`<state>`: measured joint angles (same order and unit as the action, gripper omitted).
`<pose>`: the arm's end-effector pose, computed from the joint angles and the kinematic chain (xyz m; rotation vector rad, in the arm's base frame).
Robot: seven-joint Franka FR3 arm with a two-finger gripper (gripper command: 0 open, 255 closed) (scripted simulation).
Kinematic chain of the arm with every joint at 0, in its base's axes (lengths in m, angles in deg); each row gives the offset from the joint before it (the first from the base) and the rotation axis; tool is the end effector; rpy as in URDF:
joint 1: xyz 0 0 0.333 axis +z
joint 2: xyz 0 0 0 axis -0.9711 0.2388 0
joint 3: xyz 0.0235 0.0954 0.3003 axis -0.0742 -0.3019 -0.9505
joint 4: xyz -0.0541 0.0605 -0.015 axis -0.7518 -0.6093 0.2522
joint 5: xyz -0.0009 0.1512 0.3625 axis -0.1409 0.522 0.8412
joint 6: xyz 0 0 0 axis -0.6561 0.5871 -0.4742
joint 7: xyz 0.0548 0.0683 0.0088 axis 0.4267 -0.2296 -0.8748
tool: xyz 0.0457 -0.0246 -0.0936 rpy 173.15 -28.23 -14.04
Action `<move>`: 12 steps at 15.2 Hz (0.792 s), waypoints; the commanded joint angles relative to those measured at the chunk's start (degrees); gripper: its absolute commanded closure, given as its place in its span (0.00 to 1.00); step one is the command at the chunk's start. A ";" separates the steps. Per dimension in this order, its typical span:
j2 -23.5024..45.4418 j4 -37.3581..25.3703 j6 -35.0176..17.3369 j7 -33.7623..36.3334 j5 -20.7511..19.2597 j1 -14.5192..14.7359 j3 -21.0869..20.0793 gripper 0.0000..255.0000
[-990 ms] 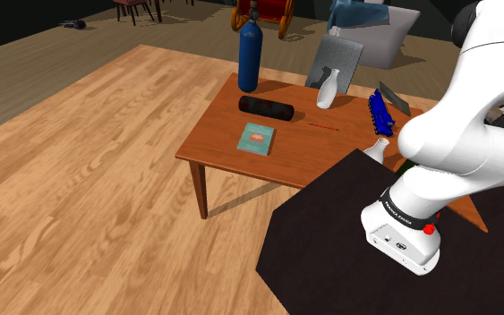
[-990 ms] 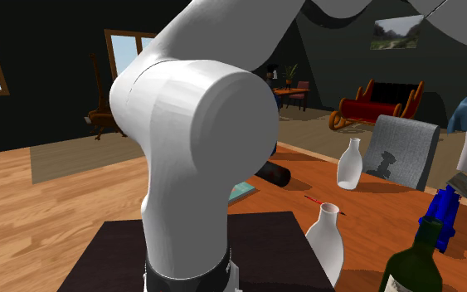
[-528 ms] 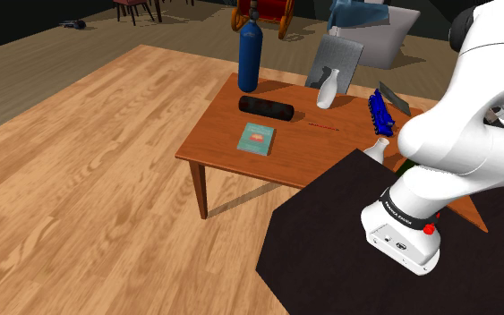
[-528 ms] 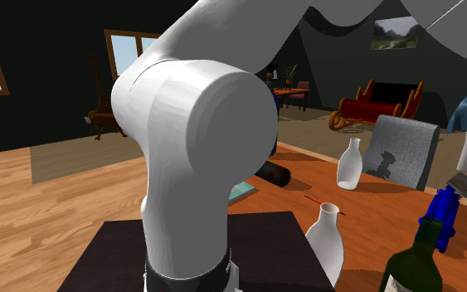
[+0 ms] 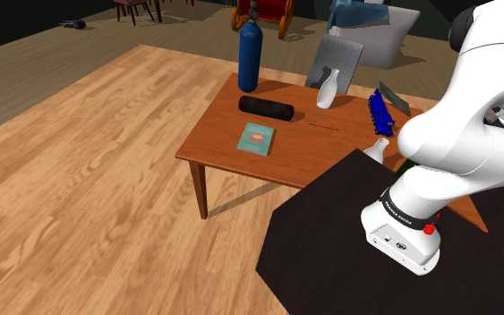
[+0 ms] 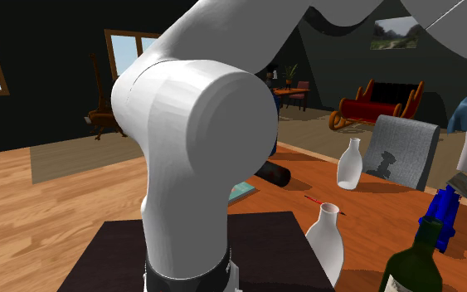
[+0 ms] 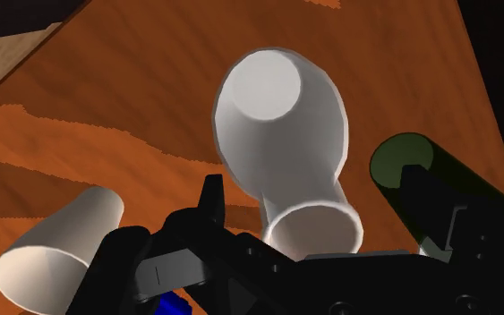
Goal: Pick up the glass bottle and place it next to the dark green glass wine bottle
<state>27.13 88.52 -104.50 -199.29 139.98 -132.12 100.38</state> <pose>-0.0854 -0.6142 0.1839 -3.1290 -0.1017 -0.1869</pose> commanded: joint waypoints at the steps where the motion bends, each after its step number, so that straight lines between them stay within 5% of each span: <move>1: 0.00 0.00 0.00 0.00 0.00 0.00 0.00 0.00; 5: -4.64 0.47 3.74 2.17 -4.35 2.29 4.18 0.00; 12: -4.63 0.47 3.74 2.17 -4.34 2.29 4.18 0.00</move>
<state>22.51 88.99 -100.78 -197.14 135.65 -129.84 104.56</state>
